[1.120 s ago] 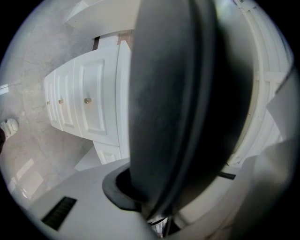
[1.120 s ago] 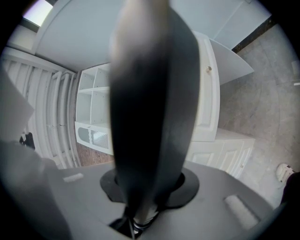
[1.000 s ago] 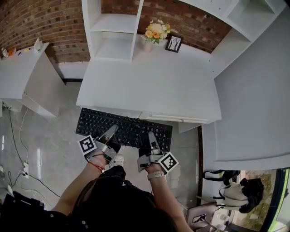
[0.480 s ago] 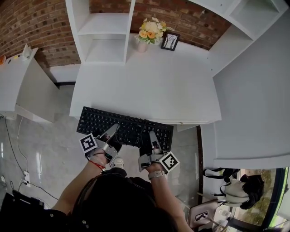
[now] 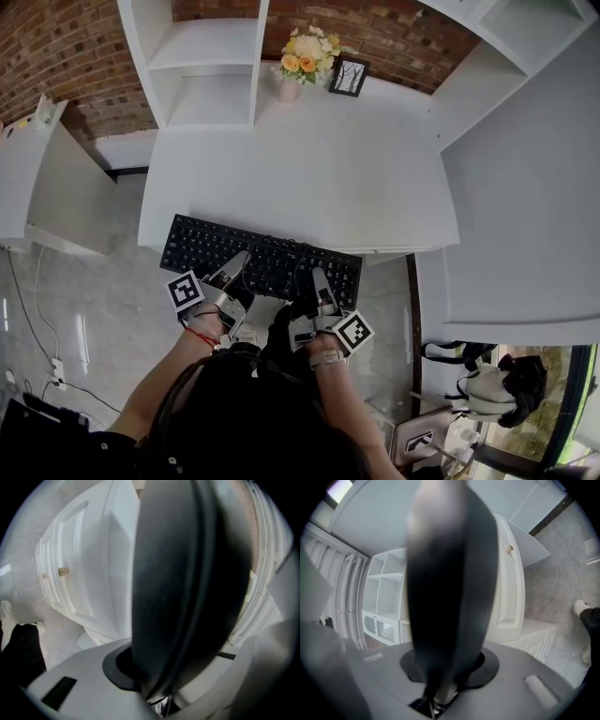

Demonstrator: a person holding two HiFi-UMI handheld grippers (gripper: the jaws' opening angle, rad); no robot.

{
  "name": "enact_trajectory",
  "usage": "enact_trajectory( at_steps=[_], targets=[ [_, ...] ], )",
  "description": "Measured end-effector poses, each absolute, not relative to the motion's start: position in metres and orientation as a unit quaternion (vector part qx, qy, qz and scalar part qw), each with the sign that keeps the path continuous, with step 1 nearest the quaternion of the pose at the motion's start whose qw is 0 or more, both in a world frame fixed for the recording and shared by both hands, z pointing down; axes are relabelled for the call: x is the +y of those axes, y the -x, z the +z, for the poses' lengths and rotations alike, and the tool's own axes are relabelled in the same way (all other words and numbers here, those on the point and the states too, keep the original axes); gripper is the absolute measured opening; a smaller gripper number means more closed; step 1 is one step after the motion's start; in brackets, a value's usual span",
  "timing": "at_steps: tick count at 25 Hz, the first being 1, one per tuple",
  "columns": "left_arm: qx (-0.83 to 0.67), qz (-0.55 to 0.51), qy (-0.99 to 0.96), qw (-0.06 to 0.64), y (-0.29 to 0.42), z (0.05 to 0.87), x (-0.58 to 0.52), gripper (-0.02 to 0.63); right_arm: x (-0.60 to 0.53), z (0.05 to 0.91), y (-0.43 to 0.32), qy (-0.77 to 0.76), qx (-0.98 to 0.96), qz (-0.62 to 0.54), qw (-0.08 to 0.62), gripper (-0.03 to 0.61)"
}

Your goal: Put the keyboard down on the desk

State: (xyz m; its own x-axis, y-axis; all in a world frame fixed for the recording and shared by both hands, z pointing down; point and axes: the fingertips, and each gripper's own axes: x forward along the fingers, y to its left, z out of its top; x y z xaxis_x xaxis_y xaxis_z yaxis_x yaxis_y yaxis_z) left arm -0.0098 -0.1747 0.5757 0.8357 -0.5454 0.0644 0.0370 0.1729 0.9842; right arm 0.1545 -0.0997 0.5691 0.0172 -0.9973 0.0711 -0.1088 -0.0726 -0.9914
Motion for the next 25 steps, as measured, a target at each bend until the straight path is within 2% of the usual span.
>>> enact_trajectory(
  at_steps=[13, 25],
  targets=[
    [-0.236, -0.221, -0.598, 0.734, -0.010, 0.575, -0.230, 0.072, -0.170, 0.570, -0.178, 0.523, 0.519, -0.517, 0.436, 0.080],
    [-0.287, -0.204, -0.549, 0.758, -0.024, 0.601, -0.257, 0.075, -0.204, 0.602, -0.196, 0.523, 0.477, -0.574, 0.411, 0.080]
  ],
)
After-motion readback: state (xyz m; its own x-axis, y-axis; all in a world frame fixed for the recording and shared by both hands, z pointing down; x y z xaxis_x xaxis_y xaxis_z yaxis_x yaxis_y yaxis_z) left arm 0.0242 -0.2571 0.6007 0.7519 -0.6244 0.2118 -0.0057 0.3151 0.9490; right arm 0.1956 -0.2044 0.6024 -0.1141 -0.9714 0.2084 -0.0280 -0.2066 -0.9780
